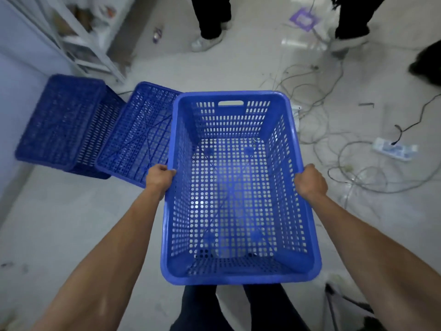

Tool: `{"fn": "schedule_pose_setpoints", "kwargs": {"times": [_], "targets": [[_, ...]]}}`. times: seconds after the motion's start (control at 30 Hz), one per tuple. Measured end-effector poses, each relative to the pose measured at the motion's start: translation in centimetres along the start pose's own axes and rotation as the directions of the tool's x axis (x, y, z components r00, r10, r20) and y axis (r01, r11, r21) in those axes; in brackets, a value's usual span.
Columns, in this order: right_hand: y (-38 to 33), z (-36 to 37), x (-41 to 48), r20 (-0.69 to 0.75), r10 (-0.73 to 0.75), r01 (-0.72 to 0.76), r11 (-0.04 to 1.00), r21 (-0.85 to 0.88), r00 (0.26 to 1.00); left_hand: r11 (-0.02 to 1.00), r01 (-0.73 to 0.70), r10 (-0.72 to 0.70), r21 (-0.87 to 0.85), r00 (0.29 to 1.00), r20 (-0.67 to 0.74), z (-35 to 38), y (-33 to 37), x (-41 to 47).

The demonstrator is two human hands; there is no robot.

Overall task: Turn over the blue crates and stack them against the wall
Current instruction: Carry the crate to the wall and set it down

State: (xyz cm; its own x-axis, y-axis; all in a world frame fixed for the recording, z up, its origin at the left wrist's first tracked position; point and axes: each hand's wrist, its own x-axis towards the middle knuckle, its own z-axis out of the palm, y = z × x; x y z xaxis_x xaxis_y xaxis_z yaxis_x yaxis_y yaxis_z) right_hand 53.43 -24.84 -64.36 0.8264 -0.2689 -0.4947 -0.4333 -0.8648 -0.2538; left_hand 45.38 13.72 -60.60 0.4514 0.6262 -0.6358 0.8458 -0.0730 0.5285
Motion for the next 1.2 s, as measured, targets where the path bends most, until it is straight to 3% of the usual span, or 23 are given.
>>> {"fn": "schedule_pose_setpoints", "kwargs": {"times": [0.13,0.27,0.53,0.77,0.97,1.2], "targets": [[-2.5,-2.7,-2.6,-0.011,-0.101,0.100,0.993,-0.068,0.995,0.997,-0.026,0.021,-0.075,0.998,-0.061,-4.0,-0.3,-3.9],[-6.3,-3.3,-5.3,-0.027,-0.213,0.208,0.970,-0.125,0.977,0.999,-0.041,0.039,-0.007,0.987,-0.154,-8.5,-2.8,-6.3],[-18.3,-0.7,-13.0,0.039,-0.474,0.468,0.848,-0.248,0.879,0.998,0.025,-0.041,-0.058,0.956,-0.291,-20.4,-11.8,-7.8],[-30.5,5.6,-22.6,0.128,-0.658,0.664,0.694,-0.276,0.742,0.990,0.115,-0.137,-0.078,0.901,-0.411,-32.7,-21.1,-7.5],[-40.6,12.3,-31.5,0.212,-0.747,0.765,0.549,-0.338,0.630,0.975,0.207,-0.144,0.081,0.864,-0.483,-42.7,-28.1,-7.2],[-50.8,18.6,-40.3,0.306,-0.826,0.863,0.367,-0.348,0.474,0.958,0.287,-0.242,-0.024,0.759,-0.604,-50.9,-34.9,-7.7]]}}
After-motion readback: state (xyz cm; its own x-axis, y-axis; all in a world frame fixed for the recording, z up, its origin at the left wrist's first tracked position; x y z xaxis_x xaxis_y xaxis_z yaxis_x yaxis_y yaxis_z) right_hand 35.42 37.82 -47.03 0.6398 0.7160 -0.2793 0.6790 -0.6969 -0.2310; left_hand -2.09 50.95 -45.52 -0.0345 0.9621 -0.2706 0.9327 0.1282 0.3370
